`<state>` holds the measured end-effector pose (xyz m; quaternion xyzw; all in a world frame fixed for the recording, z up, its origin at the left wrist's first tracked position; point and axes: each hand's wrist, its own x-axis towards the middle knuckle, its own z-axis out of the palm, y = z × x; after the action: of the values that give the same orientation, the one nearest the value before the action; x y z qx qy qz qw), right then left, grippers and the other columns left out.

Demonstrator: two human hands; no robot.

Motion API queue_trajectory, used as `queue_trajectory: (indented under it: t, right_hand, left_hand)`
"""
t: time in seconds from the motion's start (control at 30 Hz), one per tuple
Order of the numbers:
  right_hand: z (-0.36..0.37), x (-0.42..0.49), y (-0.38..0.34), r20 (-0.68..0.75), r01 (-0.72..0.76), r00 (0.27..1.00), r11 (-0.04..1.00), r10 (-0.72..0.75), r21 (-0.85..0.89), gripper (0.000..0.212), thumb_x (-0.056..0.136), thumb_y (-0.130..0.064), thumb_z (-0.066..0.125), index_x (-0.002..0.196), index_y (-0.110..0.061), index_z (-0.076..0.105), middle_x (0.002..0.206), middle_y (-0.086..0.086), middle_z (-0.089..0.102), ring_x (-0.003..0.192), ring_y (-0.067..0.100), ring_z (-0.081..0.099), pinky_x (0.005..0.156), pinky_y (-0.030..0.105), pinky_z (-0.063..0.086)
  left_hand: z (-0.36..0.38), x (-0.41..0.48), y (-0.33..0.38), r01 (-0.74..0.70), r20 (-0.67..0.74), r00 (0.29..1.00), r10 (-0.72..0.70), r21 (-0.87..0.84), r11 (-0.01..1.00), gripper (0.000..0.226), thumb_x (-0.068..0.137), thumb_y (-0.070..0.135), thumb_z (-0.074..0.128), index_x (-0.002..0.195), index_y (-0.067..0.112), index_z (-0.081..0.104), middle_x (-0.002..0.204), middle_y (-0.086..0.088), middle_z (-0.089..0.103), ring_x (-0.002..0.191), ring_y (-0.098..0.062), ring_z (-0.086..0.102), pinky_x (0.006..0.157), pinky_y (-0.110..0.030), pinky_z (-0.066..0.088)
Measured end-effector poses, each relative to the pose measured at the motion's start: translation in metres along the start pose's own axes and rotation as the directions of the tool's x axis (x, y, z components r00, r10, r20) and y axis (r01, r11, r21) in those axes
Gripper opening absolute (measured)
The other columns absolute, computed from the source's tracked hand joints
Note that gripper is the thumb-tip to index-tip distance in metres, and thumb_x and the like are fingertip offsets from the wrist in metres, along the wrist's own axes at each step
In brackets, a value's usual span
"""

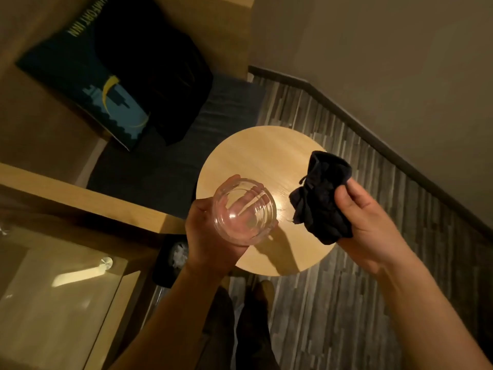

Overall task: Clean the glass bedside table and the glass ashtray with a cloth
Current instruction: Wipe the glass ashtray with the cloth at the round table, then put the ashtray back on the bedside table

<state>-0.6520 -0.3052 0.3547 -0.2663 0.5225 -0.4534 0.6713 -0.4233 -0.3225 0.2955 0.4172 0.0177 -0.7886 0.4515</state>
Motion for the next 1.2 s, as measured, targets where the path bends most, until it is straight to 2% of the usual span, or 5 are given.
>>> queue_trajectory:
  t: [0.3,0.57,0.67,0.87,1.2]
  right_hand:
    - [-0.029,0.092,0.167,-0.103,-0.01,0.98,0.476,-0.171,-0.88,0.045,0.1,-0.033,0.058,0.145,-0.026,0.054,0.111,0.011,0.054,0.103,0.027,0.053,0.084,0.034,0.044]
    - [-0.016,0.103,0.265,-0.054,-0.067,0.98,-0.064,-0.189,-0.996,0.034,0.101,-0.046,0.048,0.135,-0.041,0.043,0.143,0.008,0.047,0.129,0.036,0.04,0.101,0.051,0.04]
    - [-0.015,0.101,0.257,-0.099,-0.094,0.977,0.036,-0.187,-0.995,0.037,0.099,-0.053,0.042,0.134,-0.043,0.051,0.142,0.0,0.045,0.13,0.029,0.038,0.103,0.05,0.033]
    - [0.032,0.054,0.132,-0.389,-0.015,0.895,0.857,-0.217,-0.515,0.026,0.105,-0.024,0.047,0.108,-0.021,0.073,0.083,-0.014,0.069,0.076,0.001,0.062,0.072,0.033,0.053]
    - [0.085,-0.029,0.013,-0.172,0.042,0.979,0.934,-0.109,-0.354,0.02,0.099,-0.012,0.061,0.091,-0.018,0.078,0.076,0.009,0.074,0.056,0.018,0.067,0.062,0.036,0.059]
  left_hand:
    - [-0.058,0.051,-0.012,0.095,0.363,0.93,-0.056,-0.088,0.992,0.071,0.094,0.044,0.035,0.16,0.02,0.03,0.166,-0.022,0.03,0.151,-0.046,0.033,0.111,-0.075,0.034]
    - [-0.079,0.081,-0.023,0.1,0.338,0.94,-0.05,-0.131,0.986,0.06,0.1,0.045,0.019,0.153,0.024,0.038,0.168,-0.021,0.028,0.154,-0.045,0.028,0.122,-0.073,0.003]
    - [-0.077,0.08,-0.026,0.098,0.342,0.939,-0.038,-0.159,0.982,0.064,0.098,0.044,0.022,0.157,0.022,0.036,0.168,-0.021,0.027,0.154,-0.045,0.026,0.122,-0.073,0.004]
    - [-0.041,0.052,-0.018,-0.008,0.255,0.965,0.061,-0.204,0.979,0.068,0.085,0.033,0.047,0.151,0.018,0.051,0.154,-0.023,0.051,0.141,-0.048,0.048,0.12,-0.071,0.022]
    - [0.026,-0.035,-0.004,-0.084,0.132,0.984,0.12,-0.25,0.965,0.059,0.091,0.036,0.046,0.146,0.016,0.058,0.144,-0.024,0.061,0.136,-0.045,0.055,0.116,-0.066,0.034]
